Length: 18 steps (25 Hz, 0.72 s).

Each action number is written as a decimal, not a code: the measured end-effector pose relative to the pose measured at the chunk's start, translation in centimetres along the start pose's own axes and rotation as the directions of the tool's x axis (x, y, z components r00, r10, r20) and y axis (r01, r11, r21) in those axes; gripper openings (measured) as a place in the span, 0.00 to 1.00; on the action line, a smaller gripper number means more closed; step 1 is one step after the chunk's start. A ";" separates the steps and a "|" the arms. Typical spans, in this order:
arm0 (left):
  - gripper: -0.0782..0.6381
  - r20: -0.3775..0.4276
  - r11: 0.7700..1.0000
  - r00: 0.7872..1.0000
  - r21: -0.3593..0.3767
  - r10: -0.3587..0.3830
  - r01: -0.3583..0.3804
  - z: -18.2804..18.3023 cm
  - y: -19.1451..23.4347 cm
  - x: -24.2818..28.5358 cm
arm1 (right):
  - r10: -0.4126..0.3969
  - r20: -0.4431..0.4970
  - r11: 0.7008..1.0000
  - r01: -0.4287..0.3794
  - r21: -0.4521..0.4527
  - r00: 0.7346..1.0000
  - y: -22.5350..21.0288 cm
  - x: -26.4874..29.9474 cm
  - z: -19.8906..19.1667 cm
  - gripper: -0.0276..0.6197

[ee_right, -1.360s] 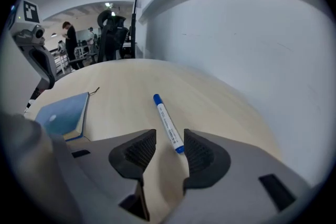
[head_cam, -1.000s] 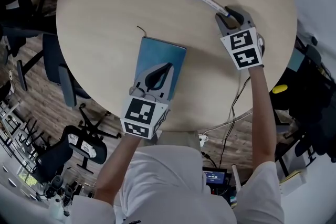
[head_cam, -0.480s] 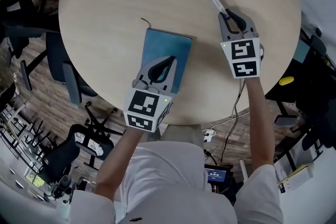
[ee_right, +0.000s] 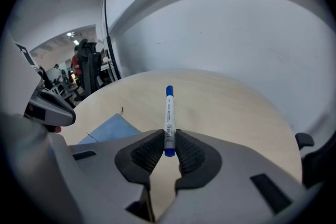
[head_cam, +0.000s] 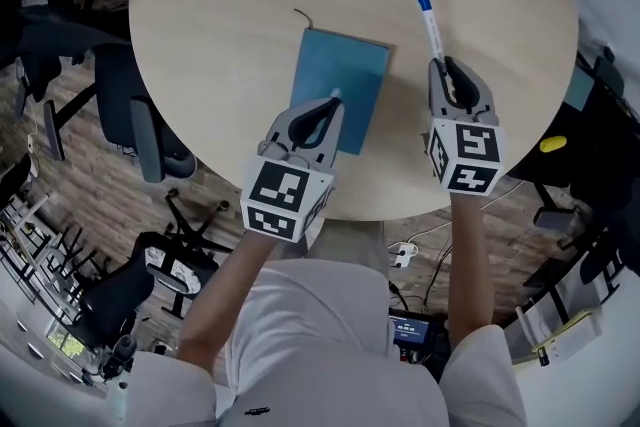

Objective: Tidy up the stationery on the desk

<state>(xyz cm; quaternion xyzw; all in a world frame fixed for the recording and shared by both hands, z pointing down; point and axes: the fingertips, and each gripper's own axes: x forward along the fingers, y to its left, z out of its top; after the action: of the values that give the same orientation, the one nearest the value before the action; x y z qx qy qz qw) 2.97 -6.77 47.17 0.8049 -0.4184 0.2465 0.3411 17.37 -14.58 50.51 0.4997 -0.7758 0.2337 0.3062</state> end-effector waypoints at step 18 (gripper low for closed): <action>0.14 0.019 0.998 0.999 0.042 -0.040 0.039 -4.3 -1.6 -4.0 | -0.042 -0.081 0.937 0.067 0.344 0.996 5.7 -6.0 -9.4 0.18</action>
<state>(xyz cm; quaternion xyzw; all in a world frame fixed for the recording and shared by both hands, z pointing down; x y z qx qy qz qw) 1.73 -0.78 46.65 0.8224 -0.4007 0.2402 0.3246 16.31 -2.23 52.56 0.5582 -0.6969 0.3759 0.2479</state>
